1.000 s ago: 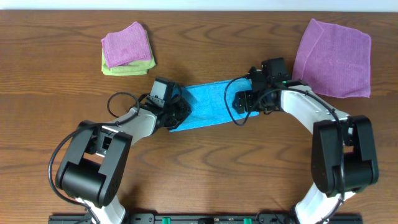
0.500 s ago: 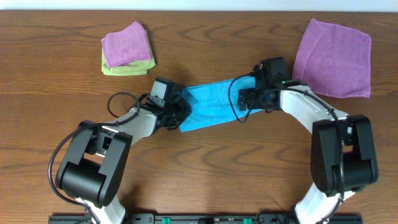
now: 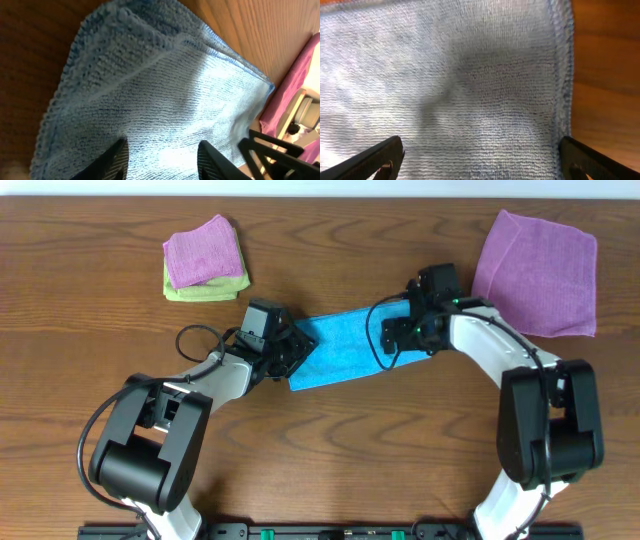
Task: Fold the cloth
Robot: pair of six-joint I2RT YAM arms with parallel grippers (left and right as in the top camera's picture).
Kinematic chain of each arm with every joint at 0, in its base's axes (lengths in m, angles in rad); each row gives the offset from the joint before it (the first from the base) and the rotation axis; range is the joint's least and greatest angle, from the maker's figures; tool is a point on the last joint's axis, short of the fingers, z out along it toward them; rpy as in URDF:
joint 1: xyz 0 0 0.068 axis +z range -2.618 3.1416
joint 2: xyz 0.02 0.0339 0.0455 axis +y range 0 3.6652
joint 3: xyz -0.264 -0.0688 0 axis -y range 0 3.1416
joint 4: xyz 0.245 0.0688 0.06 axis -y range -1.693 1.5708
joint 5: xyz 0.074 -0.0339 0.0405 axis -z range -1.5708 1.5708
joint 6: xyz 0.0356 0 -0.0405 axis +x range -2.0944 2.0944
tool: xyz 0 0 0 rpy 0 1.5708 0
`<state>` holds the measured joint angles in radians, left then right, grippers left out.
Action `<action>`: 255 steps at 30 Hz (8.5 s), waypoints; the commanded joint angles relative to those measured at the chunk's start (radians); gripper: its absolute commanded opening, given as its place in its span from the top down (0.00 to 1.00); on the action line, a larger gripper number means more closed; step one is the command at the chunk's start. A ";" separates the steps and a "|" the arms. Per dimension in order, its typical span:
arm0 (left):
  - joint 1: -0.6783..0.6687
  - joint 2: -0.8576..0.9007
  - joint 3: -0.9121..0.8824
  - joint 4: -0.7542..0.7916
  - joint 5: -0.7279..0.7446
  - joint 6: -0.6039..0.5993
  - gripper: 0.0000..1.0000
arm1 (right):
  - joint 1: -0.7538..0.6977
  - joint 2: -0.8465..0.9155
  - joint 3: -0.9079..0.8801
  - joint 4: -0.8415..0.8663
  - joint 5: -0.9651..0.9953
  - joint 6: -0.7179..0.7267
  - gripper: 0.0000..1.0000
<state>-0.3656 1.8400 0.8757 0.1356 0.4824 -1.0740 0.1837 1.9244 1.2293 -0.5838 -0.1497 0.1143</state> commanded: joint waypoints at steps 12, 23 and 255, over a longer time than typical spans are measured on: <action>-0.041 0.029 -0.001 0.098 0.020 0.005 0.63 | -0.002 0.034 0.097 -0.101 0.120 -0.064 0.01; -0.052 0.124 -0.001 0.097 0.008 -0.021 0.94 | -0.030 0.087 0.097 -0.052 0.116 -0.071 0.01; 0.253 -0.722 -0.001 -0.828 0.005 0.947 0.65 | -0.240 -1.240 -0.540 -0.354 -0.302 -0.040 0.01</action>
<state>-0.1085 1.1236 0.8745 -0.6914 0.4931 -0.1516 -0.0669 0.6853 0.6960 -0.9382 -0.4503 0.0608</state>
